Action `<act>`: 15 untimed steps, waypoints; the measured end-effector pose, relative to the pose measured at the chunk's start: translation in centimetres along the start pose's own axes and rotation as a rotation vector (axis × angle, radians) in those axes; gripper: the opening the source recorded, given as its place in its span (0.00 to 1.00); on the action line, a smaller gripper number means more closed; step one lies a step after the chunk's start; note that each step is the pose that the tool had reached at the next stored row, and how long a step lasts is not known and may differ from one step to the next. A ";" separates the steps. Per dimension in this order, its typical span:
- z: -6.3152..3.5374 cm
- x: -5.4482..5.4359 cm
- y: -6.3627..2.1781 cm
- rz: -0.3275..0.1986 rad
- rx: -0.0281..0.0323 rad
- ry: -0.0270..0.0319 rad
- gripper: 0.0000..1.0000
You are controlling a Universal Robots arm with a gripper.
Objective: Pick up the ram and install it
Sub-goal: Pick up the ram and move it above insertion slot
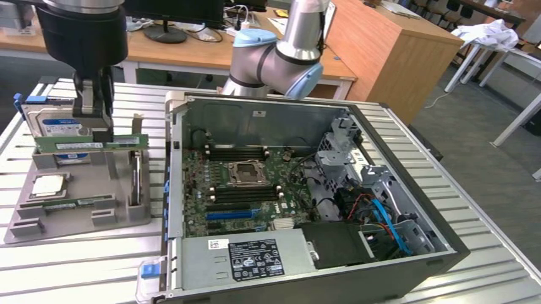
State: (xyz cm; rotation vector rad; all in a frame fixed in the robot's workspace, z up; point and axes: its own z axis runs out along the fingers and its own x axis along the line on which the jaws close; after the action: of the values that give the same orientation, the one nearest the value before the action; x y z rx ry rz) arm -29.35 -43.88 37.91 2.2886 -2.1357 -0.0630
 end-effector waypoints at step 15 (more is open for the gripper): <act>-0.07 0.1 -1.85 0.000 0.0000 0.0000 0.12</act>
State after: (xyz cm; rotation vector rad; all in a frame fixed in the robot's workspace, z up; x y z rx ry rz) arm -27.50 -43.88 37.91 2.2885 -2.1357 -0.0630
